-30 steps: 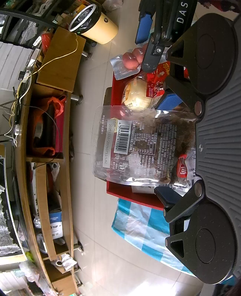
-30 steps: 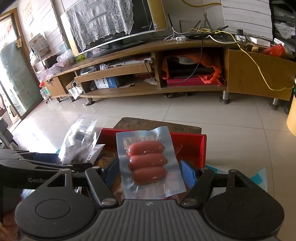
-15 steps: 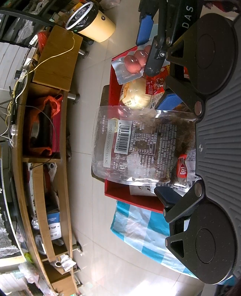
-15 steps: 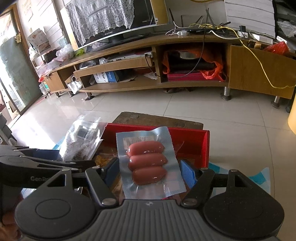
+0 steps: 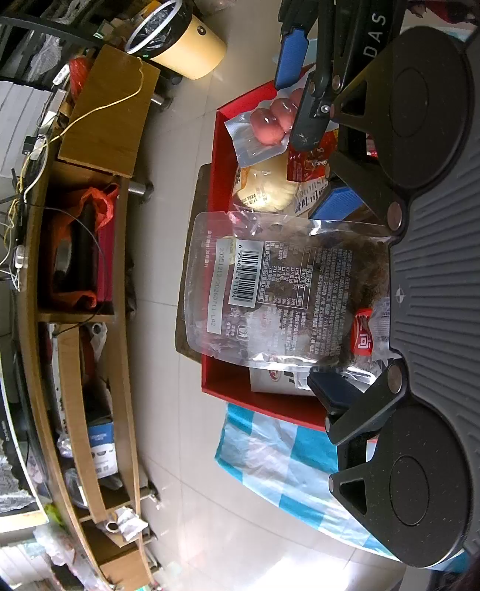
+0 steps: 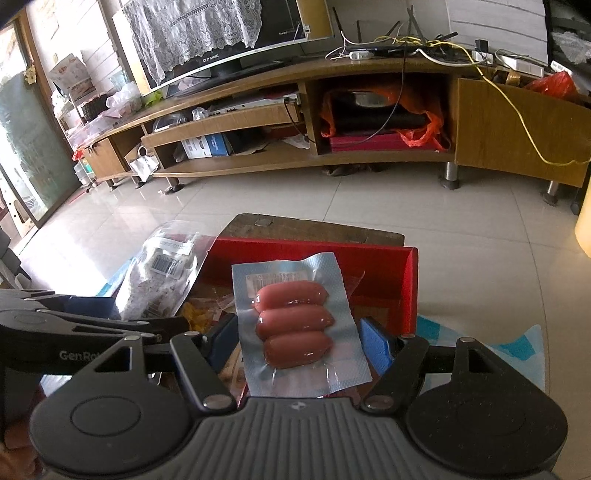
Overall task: Organize snacks
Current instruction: 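Lower both packs into the red box and open both grippers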
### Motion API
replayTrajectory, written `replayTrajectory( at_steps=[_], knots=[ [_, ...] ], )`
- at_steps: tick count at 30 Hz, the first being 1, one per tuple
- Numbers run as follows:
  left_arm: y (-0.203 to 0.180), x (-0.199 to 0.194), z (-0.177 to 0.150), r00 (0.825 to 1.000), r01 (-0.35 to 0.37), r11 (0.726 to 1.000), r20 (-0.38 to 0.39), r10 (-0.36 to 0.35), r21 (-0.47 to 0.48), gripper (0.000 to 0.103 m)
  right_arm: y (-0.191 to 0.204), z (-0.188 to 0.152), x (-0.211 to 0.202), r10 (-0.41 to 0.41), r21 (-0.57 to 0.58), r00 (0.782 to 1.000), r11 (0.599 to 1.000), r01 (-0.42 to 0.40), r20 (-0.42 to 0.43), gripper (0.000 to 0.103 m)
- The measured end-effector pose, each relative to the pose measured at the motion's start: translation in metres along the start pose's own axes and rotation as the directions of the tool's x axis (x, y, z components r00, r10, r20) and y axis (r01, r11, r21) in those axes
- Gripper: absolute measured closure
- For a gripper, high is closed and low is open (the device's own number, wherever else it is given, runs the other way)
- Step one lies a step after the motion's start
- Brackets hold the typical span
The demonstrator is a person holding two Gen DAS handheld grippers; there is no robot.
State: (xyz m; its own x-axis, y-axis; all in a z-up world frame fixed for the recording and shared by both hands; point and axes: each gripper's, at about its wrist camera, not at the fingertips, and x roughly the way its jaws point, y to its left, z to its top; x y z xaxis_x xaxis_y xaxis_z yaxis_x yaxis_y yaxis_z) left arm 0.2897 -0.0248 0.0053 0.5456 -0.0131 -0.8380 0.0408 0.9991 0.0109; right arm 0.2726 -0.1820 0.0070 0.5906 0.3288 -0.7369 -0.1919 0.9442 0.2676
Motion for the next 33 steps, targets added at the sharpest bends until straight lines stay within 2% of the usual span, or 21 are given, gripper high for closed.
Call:
replayTrajectory(
  at_steps=[17, 33],
  knots=[
    [-0.007, 0.006, -0.004, 0.999, -0.052, 0.998, 0.010, 0.052, 0.044, 0.013, -0.006, -0.003, 0.015, -0.005, 0.015, 0.999, 1.000, 0.005, -0.039, 0.033],
    [-0.006, 0.008, -0.006, 0.997, -0.081, 0.995, 0.009, 0.081, 0.063, 0.008, -0.006, -0.005, 0.017, -0.026, 0.018, 0.998, 0.999, 0.027, -0.050, 0.031]
  ],
)
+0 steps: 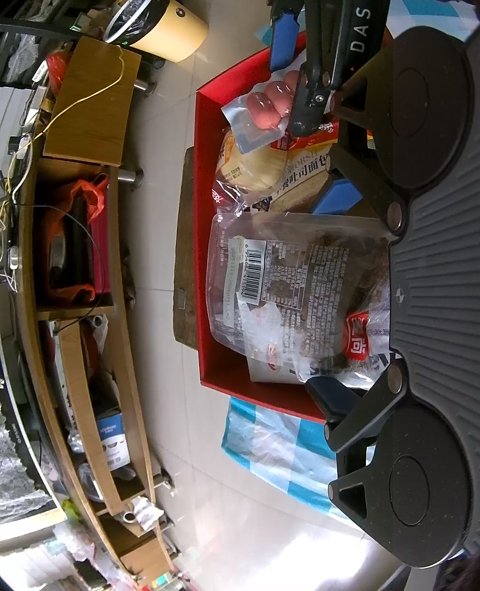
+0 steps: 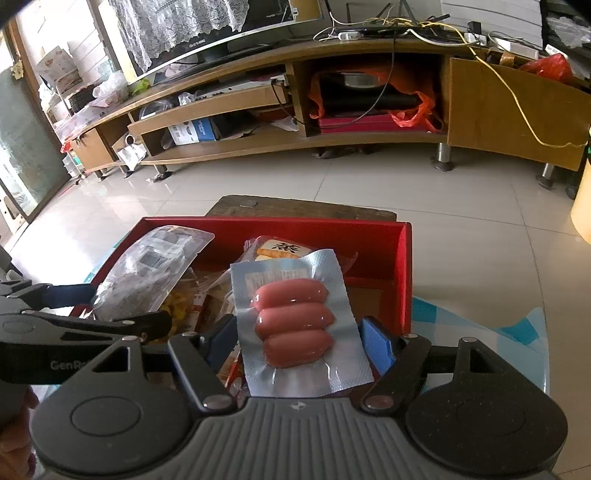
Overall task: Organize snacks
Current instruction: 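Lower both packs into the red box and open both grippers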
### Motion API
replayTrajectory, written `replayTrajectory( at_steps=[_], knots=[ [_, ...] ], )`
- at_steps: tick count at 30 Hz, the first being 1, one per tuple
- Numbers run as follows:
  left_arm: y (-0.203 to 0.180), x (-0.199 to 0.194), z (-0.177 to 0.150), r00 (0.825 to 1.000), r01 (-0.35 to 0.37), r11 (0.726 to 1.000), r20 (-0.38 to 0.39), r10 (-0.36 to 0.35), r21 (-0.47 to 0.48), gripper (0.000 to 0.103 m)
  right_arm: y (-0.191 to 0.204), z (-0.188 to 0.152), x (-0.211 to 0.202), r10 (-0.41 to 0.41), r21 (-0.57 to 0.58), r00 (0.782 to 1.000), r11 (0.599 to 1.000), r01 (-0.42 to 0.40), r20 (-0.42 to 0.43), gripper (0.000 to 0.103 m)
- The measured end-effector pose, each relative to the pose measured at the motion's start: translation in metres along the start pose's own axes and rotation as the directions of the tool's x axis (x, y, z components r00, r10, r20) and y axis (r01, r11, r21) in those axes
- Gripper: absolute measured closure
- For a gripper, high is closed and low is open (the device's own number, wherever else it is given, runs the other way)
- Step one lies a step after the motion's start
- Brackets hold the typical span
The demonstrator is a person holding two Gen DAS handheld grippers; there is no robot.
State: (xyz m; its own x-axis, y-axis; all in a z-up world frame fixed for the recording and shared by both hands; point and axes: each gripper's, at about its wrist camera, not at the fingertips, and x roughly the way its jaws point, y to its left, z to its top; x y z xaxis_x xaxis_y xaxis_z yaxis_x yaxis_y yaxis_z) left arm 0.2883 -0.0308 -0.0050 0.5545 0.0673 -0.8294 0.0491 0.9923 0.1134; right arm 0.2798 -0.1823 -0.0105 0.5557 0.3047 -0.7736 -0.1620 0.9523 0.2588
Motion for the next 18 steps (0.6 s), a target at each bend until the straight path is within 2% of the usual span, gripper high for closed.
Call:
replayTrajectory(
  at_steps=[11, 18],
  knots=[
    [0.003, -0.009, -0.004, 1.000, 0.016, 1.000, -0.026, -0.017, -0.017, 0.007, 0.002, -0.003, -0.011, -0.004, 0.012, 1.000, 1.000, 0.004, 0.009, 0.027],
    [0.005, -0.016, -0.006, 1.000, 0.017, 1.000, -0.014, -0.017, -0.023, 0.006, 0.005, -0.007, -0.019, -0.007, 0.009, 1.000, 1.000, 0.006, 0.015, 0.024]
  ],
)
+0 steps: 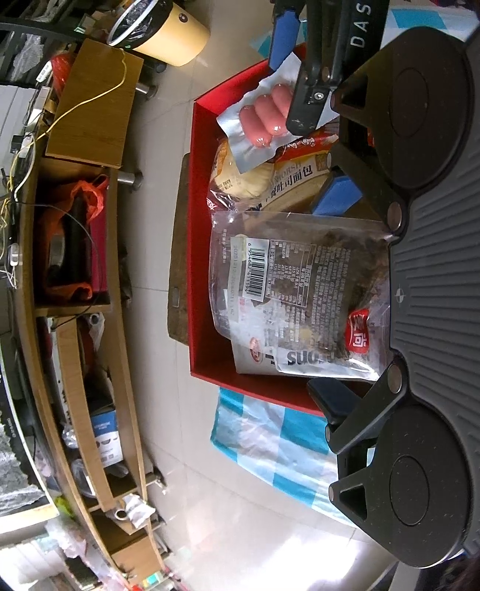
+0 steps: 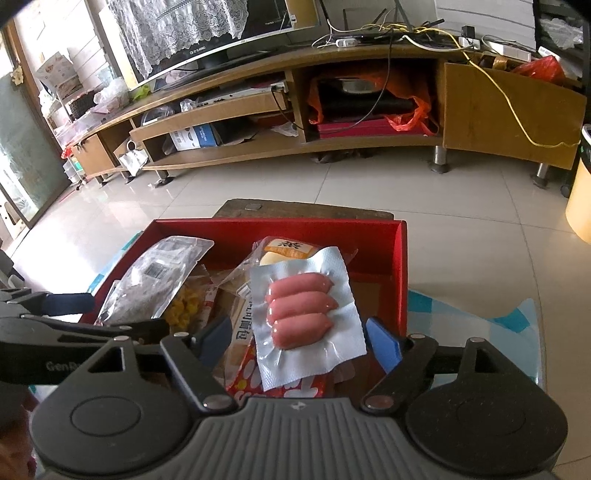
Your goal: Organize snacks
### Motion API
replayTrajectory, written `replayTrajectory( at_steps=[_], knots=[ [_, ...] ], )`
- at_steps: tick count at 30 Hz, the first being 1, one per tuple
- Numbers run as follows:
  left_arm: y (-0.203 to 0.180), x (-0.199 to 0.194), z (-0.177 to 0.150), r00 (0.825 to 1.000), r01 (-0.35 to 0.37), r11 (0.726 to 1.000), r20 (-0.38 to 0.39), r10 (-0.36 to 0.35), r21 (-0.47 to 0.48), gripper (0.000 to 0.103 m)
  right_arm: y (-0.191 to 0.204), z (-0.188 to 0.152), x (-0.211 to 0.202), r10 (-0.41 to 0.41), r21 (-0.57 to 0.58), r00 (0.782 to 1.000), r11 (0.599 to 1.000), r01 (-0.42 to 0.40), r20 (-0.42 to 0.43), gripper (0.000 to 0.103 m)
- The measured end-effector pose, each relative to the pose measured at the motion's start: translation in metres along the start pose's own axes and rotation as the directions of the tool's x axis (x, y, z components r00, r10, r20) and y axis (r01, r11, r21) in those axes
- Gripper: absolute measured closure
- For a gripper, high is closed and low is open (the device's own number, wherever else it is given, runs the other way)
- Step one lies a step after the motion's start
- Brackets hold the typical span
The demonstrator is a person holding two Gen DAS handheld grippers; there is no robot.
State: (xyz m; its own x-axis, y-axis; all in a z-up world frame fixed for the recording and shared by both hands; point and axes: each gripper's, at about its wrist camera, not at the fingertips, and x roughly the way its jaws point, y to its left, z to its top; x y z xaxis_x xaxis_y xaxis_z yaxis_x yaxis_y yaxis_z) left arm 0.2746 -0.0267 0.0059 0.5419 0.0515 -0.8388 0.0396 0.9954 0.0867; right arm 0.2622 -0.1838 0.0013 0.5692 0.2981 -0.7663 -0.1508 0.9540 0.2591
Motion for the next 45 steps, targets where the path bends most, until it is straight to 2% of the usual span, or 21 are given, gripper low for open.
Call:
replayTrajectory(
  at_steps=[14, 21, 31, 45],
  knots=[
    [0.004, -0.001, 0.003, 1.000, -0.014, 1.000, 0.009, 0.014, -0.014, 0.003, -0.001, 0.001, -0.005, -0.005, 0.009, 1.000, 1.000, 0.005, 0.012, 0.024],
    [0.011, -0.016, 0.000, 0.999, -0.016, 0.999, 0.031, 0.017, -0.041, 0.001, 0.003, -0.001, -0.020, -0.004, 0.013, 0.999, 1.000, 0.004, 0.038, 0.023],
    [0.012, -0.035, -0.011, 0.999, -0.019, 0.999, 0.049, 0.021, -0.048, 0.000, 0.005, -0.011, -0.039, -0.006, 0.016, 0.999, 1.000, 0.005, 0.046, 0.023],
    [0.005, -0.052, -0.043, 1.000, 0.009, 0.999, 0.028, -0.008, -0.048, 0.000, 0.013, -0.039, -0.063, 0.009, 0.039, 0.999, 0.999, -0.010, 0.039, 0.022]
  ],
)
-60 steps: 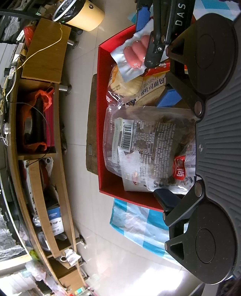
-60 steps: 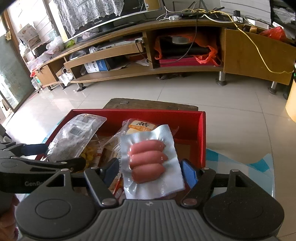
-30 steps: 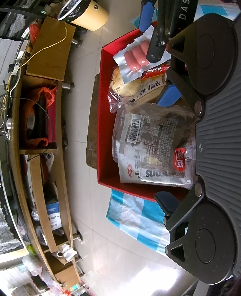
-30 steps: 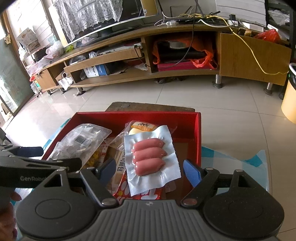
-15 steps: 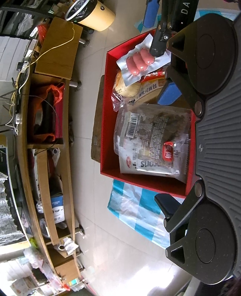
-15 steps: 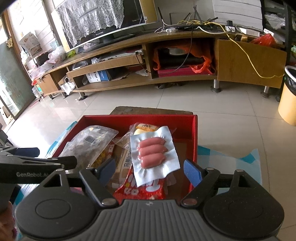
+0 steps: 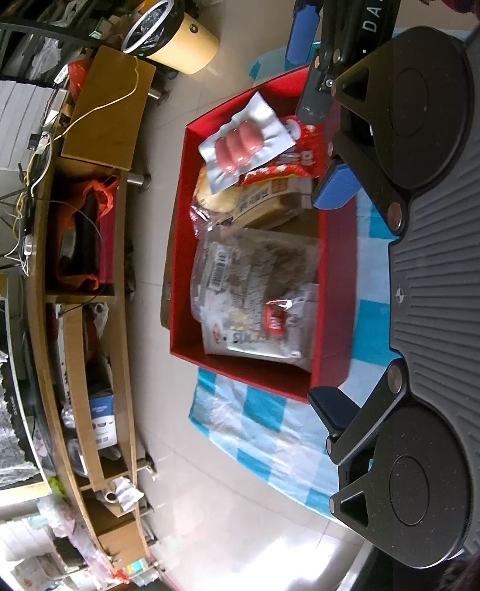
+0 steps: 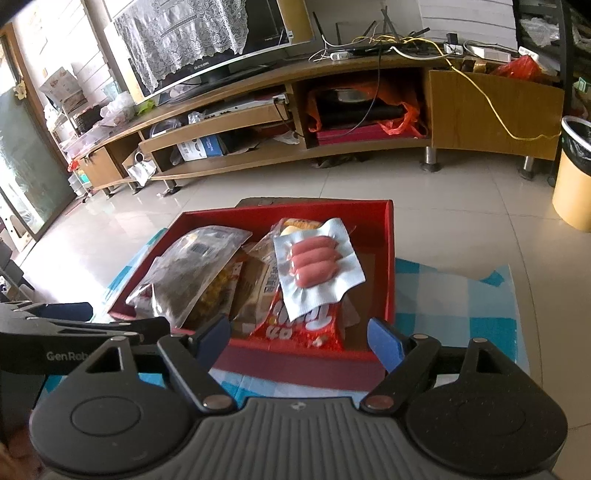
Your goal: Organize snacks
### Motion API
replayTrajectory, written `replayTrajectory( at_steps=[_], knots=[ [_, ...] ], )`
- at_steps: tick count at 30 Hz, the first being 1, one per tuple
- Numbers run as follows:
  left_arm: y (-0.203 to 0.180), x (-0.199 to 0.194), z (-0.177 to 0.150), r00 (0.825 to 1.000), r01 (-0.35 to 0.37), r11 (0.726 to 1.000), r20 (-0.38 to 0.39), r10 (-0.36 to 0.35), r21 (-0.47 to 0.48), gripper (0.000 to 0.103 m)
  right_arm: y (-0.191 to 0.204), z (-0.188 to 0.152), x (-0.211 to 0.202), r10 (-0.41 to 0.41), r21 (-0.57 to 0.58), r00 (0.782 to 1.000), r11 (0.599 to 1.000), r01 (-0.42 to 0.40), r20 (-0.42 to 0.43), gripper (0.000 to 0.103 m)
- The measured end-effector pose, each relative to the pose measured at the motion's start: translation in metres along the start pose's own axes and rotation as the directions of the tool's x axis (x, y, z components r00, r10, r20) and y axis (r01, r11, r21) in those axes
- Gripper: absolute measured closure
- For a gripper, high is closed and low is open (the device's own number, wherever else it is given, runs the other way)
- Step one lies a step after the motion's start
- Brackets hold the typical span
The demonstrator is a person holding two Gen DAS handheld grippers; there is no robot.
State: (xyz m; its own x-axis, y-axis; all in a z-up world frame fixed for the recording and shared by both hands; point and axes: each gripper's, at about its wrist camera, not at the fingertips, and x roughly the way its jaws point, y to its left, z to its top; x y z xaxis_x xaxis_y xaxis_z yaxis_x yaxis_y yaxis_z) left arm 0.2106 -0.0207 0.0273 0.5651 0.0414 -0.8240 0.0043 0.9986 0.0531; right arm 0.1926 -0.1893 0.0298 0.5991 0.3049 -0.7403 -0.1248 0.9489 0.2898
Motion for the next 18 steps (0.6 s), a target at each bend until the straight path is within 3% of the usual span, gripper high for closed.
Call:
replayTrajectory(
  at_steps=[15, 18],
  knots=[
    [-0.003, -0.028, -0.026, 1.000, 0.011, 1.000, 0.019, -0.012, 0.018, 0.000, 0.003, -0.027, -0.027, 0.020, 0.043, 1.000, 0.999, -0.020, 0.006, 0.022],
    [-0.003, -0.034, -0.032, 1.000, 0.014, 1.000, 0.021, -0.015, 0.021, 0.000, 0.004, -0.034, -0.034, 0.029, 0.052, 1.000, 0.998, -0.029, 0.006, 0.017]
  ],
)
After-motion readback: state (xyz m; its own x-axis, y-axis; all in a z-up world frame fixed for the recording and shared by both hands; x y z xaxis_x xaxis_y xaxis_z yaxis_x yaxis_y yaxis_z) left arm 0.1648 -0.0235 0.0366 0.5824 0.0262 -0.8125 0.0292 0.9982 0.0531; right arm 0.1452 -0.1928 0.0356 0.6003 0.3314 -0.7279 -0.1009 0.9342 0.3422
